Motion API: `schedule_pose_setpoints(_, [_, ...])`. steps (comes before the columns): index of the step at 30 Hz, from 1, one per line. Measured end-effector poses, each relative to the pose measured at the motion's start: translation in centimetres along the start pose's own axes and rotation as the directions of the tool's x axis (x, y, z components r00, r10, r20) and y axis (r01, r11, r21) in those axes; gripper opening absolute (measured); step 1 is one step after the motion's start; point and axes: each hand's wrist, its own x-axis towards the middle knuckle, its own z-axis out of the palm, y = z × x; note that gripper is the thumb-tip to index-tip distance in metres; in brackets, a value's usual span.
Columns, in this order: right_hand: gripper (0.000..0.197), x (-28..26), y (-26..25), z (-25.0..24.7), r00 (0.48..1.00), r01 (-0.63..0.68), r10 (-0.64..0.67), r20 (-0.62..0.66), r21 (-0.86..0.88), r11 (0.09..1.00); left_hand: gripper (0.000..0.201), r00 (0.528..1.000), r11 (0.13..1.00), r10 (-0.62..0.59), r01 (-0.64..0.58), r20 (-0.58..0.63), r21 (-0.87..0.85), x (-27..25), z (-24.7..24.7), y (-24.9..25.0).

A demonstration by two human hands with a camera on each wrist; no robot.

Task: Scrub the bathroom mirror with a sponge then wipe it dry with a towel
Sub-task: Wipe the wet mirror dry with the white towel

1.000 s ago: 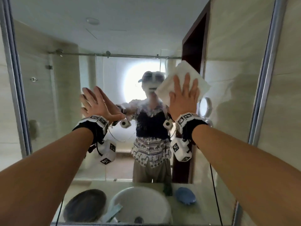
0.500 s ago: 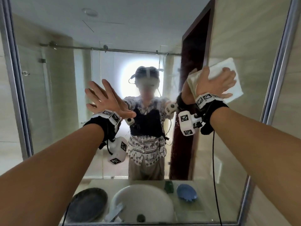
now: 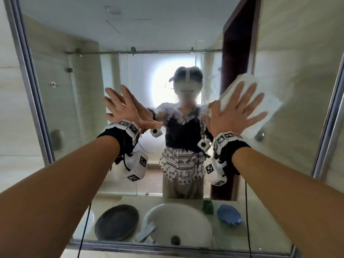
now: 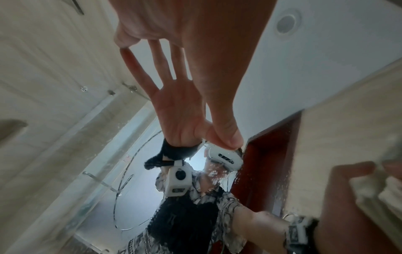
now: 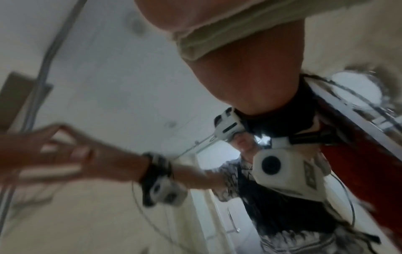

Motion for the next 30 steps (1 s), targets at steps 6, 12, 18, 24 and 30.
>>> schedule_pose_setpoints(6, [0.080, -4.1, -2.0, 0.6, 0.672, 0.735, -0.727, 0.142, -0.007, 0.678, 0.168, 1.000, 0.999, -0.014, 0.014, 0.015, 0.042, -0.1, 0.0, 0.2])
schedule_pose_setpoints(12, [0.059, -5.4, -2.0, 1.3, 0.348, 0.932, -0.915, 0.203, 0.030, 0.361, 0.168, 0.999, 1.000, -0.025, 0.025, 0.047, 0.001, -0.2, -0.3, 0.0])
schedule_pose_setpoints(18, [0.072, -4.1, -2.8, 0.2, 0.384, 0.920, -0.882, 0.272, -0.032, 0.390, 0.168, 0.996, 0.999, -0.036, 0.034, 0.084, 0.025, -0.2, -0.7, 0.3])
schedule_pose_setpoints(24, [0.067, 2.0, -10.4, -1.5, 0.759, 0.644, -0.622, 0.192, -0.081, 0.761, 0.150, 0.991, 0.993, 0.079, -0.088, 0.110, 0.080, 0.0, -2.3, -1.3])
schedule_pose_setpoints(30, [0.064, 0.6, -17.7, -1.3, 0.906, 0.417, -0.416, 0.079, 0.003, 0.909, 0.138, 0.985, 0.978, 0.170, -0.165, -0.028, 0.130, 2.5, -4.6, -7.4])
